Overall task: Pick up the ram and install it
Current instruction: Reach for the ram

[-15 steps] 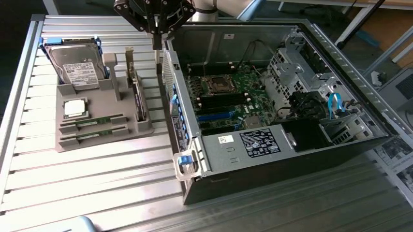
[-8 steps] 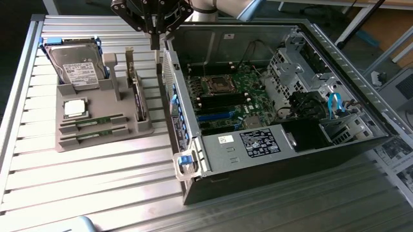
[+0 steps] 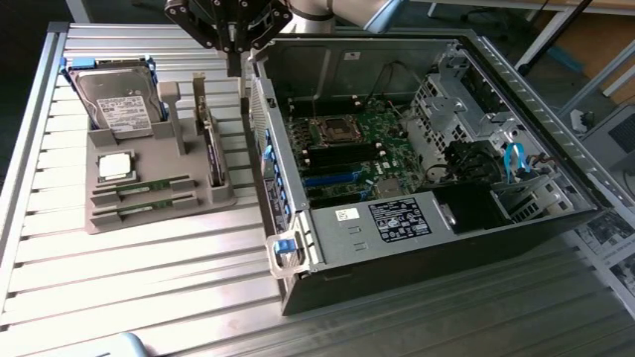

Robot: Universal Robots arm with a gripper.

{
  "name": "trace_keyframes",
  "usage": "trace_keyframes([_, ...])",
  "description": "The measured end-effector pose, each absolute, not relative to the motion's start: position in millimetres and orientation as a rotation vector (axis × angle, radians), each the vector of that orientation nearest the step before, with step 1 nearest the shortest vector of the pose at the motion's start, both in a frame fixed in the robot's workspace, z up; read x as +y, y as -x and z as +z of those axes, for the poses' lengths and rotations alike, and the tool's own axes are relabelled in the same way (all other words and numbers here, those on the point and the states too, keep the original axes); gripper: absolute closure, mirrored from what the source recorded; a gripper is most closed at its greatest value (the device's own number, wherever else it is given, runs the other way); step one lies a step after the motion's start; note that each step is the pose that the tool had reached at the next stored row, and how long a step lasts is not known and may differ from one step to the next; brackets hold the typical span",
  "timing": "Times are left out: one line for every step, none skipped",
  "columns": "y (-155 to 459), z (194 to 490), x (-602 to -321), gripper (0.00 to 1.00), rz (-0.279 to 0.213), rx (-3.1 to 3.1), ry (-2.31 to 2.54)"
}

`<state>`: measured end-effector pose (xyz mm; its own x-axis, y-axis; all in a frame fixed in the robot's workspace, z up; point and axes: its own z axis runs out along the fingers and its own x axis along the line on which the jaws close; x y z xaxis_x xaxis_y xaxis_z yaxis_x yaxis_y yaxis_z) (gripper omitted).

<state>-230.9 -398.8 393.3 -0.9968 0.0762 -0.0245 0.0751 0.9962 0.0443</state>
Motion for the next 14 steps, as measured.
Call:
trace_keyframes([231.2,393.3,-398.8,0.89,0.068,3.113,-0.118])
trace_keyframes([231.5,393.3,-398.8,0.89,0.068,3.113,-0.118])
trace_keyframes([231.9,393.3,-398.7,0.89,0.068,3.112,-0.118])
trace_keyframes([232.2,393.3,-398.7,0.89,0.067,3.112,-0.118])
trace_keyframes([232.5,393.3,-398.7,0.89,0.067,3.113,-0.118])
trace_keyframes([233.3,393.3,-398.6,0.89,0.067,3.113,-0.118])
trace_keyframes([233.6,393.3,-398.6,0.89,0.067,3.113,-0.118])
trace_keyframes([234.0,393.3,-398.6,0.89,0.067,3.112,-0.118])
trace_keyframes([234.4,393.3,-398.6,0.89,0.067,3.113,-0.118])
trace_keyframes([234.8,393.3,-398.6,0.89,0.067,3.112,-0.118])
trace_keyframes([235.3,393.3,-398.6,0.89,0.067,3.112,-0.118])
trace_keyframes([235.7,393.3,-398.6,0.89,0.067,3.112,-0.118])
trace_keyframes([236.2,393.3,-398.6,0.89,0.067,3.113,-0.118])
trace_keyframes([236.7,393.3,-398.6,0.89,0.067,3.112,-0.118])
